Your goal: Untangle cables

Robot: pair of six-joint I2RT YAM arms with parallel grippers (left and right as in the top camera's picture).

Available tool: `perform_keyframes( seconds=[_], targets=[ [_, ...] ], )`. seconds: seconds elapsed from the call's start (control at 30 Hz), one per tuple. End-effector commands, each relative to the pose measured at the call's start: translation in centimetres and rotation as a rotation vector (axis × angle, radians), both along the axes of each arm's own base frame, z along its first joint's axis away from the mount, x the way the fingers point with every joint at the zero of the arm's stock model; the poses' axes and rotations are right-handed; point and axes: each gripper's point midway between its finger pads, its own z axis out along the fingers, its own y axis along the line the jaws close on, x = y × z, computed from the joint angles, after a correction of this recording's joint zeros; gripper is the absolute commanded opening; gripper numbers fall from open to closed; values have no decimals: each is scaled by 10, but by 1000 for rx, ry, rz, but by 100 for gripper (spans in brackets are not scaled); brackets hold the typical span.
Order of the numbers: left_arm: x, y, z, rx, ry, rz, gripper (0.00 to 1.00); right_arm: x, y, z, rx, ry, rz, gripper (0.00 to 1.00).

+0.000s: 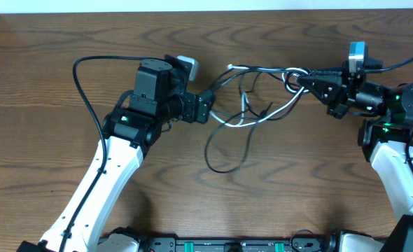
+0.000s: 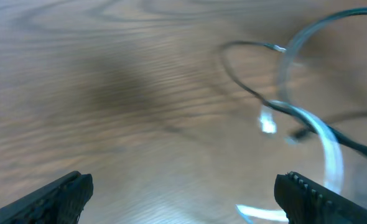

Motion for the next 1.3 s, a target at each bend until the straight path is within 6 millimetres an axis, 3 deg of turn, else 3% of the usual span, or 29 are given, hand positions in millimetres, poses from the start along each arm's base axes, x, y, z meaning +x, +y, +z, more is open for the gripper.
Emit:
perform_keyframes(
  seconds=[0.0,0.37,0.53,0.73,0.87,1.03,1.27],
  targets=[
    [-18,-29,13,-93,-29,-230,98,5,-7,11,15,-19,-52,1],
    [-20,-32,14,-109,-22,-241,98,1,-5,9,11,0,-26,1],
    [-31,-46,25,-189,-24,-331,98,-5,-3,5,-3,16,14,1],
    [-49,-59,33,-237,-43,-468,98,6,-6,2,28,73,-40,2],
    [-50,-53,22,-199,0,-432,98,20,-11,-2,63,140,-112,2],
    [-50,-29,-9,-58,95,-311,98,40,-21,-6,107,202,-232,2],
    [-60,-24,-18,-32,150,-312,98,56,-32,-19,136,292,-338,2]
  ],
)
